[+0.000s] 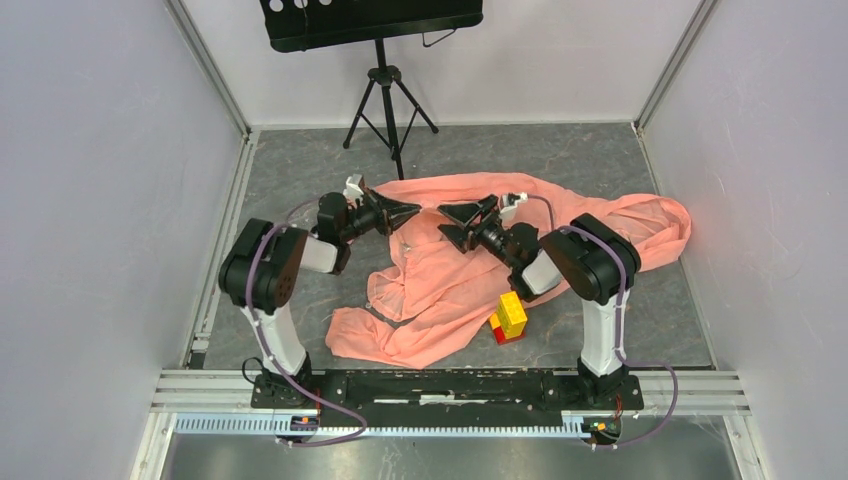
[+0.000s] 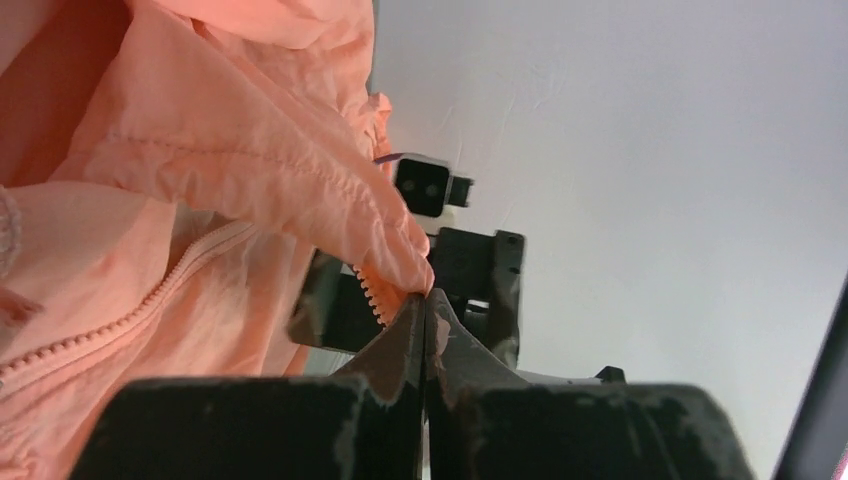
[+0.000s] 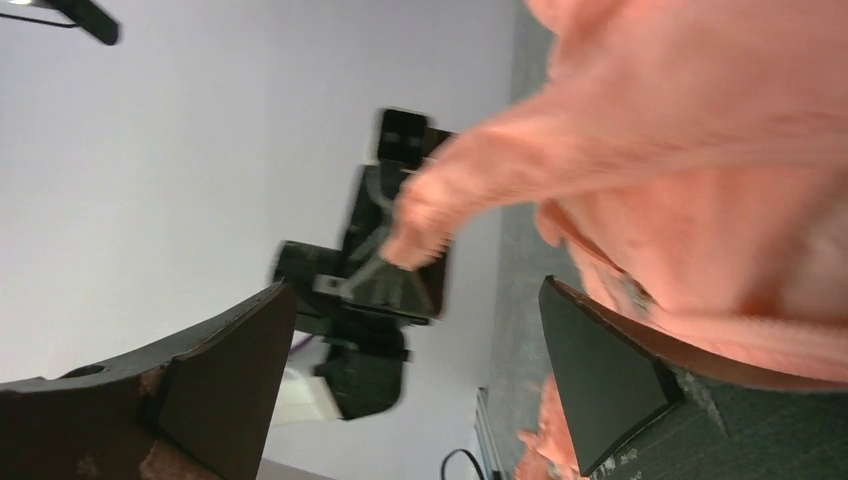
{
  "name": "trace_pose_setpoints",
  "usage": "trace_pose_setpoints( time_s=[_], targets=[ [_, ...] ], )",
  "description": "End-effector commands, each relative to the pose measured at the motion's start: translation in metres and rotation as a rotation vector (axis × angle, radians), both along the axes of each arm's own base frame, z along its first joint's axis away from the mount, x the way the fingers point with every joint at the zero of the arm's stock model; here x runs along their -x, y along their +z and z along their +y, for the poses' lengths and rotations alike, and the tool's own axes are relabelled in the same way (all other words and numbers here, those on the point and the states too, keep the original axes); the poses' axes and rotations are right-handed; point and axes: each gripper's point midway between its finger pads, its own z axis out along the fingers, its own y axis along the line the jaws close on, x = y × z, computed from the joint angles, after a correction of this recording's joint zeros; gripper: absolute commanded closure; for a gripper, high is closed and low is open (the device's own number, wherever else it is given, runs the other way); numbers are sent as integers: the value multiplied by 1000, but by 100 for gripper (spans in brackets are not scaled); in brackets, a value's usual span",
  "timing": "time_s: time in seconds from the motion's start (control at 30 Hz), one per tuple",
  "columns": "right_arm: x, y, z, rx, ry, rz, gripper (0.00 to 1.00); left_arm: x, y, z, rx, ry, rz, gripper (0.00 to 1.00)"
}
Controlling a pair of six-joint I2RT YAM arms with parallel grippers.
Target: Zip up the jacket
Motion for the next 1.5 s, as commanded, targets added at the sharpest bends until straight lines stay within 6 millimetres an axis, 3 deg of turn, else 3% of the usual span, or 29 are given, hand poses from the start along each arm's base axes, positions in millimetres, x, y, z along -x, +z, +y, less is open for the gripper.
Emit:
trace_pose_setpoints(
  time_s=[0.0,0.13,0.33,0.6,0.73,0.83,0.93,1.0,1.1,1.13,1.37,1.47],
  targets=[
    [28,73,-23,-197,-30,-327,2,1,31,6,-157,-1,-167,98],
    [19,75,-28,-203,-83,-331,2,7,39,6,-138,-9,-168,98],
    [-4,85,-33,-268,-126,-329,2,11,37,5,-72,-14,-143,98],
    [-14,99,-38,-274,-121,-391,4,11,33,4,-50,-18,-132,98],
    [-4,104,-40,-234,-124,-432,9,8,33,4,-58,-17,-136,98],
    [0,105,-42,-207,-135,-458,19,6,32,5,-72,-15,-138,98],
    [3,114,-39,-202,-119,-499,39,5,28,6,-94,-12,-135,98],
    [4,120,-39,-198,-115,-524,57,5,24,9,-120,-6,-134,98],
    [8,119,-40,-203,-103,-507,93,0,15,16,-198,9,-149,98],
    [9,117,-40,-207,-91,-493,100,-2,13,17,-229,11,-163,97],
    [17,98,-42,-193,-48,-422,100,-5,6,24,-411,1,-254,86],
    [18,85,-31,-148,19,-385,100,-5,3,28,-463,5,-276,90]
  ],
)
